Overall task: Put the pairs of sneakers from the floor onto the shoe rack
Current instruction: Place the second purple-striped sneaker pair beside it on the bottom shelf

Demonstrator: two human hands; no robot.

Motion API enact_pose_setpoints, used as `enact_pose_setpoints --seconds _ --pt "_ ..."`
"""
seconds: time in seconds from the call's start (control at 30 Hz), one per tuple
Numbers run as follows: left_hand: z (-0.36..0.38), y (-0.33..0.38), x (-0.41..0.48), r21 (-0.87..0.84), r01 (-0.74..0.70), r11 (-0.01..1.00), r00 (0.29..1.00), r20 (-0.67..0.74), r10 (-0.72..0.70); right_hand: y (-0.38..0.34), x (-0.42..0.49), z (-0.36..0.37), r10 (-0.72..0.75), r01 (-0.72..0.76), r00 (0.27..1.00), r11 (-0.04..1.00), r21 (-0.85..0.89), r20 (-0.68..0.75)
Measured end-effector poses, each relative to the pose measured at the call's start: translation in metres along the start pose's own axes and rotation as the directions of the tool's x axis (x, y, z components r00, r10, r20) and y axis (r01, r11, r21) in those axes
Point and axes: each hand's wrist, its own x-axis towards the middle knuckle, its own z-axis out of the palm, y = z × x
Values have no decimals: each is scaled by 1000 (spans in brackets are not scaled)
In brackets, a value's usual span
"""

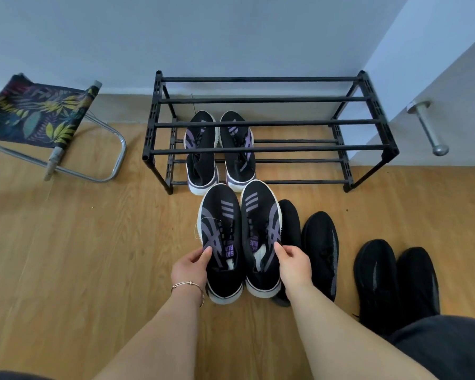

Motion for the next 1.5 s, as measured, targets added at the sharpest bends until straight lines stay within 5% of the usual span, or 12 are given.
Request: enact_pose_setpoints --seconds 0.3,0.73,1.17,1.5 --pt "46 28 -7 12 -80 997 996 45 80 -29 32 -50 -44 44 999 997 60 9" --pt "144 90 -29 -12 -112 994 989 96 113 -109 106 -170 -66 82 959 995 -48 274" --pt "171 106 -27 136 -101 986 988 130 83 -87 107 -181 -72 49 980 991 127 185" --pt "220 151 49 149 -226 963 964 177 199 -107 167 -156 -140 127 988 977 171 68"
